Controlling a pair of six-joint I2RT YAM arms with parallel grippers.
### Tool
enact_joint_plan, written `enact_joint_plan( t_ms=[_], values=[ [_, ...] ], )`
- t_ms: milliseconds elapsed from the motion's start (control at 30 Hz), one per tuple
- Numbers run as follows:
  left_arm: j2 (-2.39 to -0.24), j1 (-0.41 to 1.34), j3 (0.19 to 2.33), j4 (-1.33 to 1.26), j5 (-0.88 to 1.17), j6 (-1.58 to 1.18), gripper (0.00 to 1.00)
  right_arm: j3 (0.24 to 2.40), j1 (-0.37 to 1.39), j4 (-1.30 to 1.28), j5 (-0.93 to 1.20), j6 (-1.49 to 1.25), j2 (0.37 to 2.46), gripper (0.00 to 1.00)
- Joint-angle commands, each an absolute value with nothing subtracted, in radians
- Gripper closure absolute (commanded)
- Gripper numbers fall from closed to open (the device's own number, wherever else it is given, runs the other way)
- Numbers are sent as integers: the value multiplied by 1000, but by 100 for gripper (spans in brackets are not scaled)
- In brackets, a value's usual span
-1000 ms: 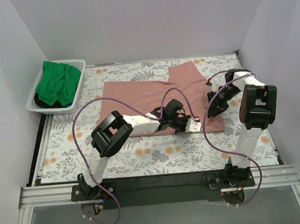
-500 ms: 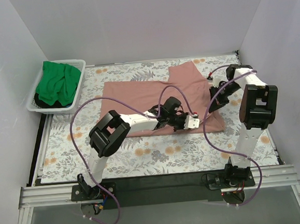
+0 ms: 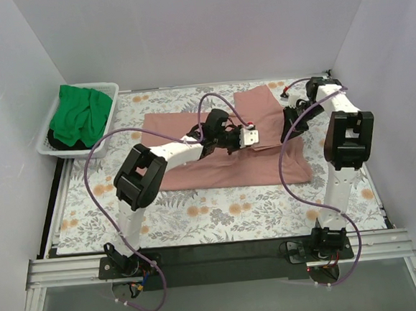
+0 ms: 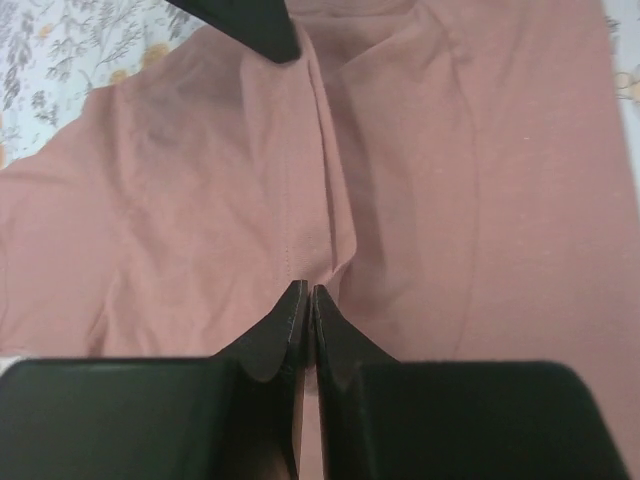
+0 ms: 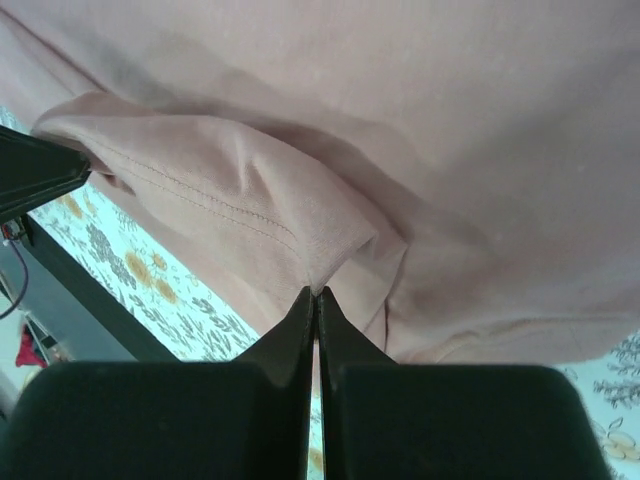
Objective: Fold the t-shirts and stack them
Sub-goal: Fold the tshirt
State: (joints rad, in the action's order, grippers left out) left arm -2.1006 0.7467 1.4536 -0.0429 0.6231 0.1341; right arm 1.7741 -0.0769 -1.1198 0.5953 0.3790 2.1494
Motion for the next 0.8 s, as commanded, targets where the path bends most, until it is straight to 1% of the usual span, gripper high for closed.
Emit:
enact_joint_plan(
  t_ms=[0,33,67,100,133,167,200,233,300,333,400,467,567,600,633,667,700,767],
  values=[
    [-2115,730,1499,-92,630,135,100,1859,-72,-1121,630,341,2184,98],
    [-2137,726,1517,-94,635,133,100,1891,-71,-1120,635,328,2192,91],
    [-2143,719,1523,-94,634,130,100,1905,-71,-1118,638,324,2198,81],
    [-2151,713,1526,-103,627,123,95,1919,-71,-1117,641,319,2207,65],
    [-2157,710,1531,-110,611,120,88,1942,-69,-1117,643,311,2210,45],
    [-2161,706,1532,-118,603,111,80,1950,-71,-1112,643,310,2210,40],
    [-2166,697,1531,-142,591,76,72,1957,-71,-1112,643,308,2207,36],
    [-2167,689,1534,-153,578,46,68,1965,-71,-1111,637,308,2203,32],
    [-2174,666,1561,-169,520,-23,64,1976,-71,-1108,627,313,2181,30],
    [-2172,654,1577,-164,506,-105,62,1976,-71,-1109,614,317,2171,29],
    [-2142,606,1603,-125,491,-200,61,1954,-71,-1109,592,347,2134,29],
    [-2103,568,1611,-71,494,-343,60,1918,-71,-1111,562,374,2103,31],
    [-2016,494,1589,79,500,-467,60,1804,-66,-1111,516,428,2019,41],
    [-1991,459,1571,165,468,-491,60,1736,-63,-1111,497,457,2002,44],
    [-1961,439,1566,214,463,-520,60,1703,-61,-1111,464,469,1987,50],
    [-1947,417,1565,271,471,-546,60,1665,-60,-1109,453,485,1970,52],
    [-1934,369,1554,387,500,-584,61,1632,-58,-1105,440,498,1942,54],
    [-1884,310,1508,495,523,-610,61,1543,-57,-1094,410,520,1911,57]
  ],
)
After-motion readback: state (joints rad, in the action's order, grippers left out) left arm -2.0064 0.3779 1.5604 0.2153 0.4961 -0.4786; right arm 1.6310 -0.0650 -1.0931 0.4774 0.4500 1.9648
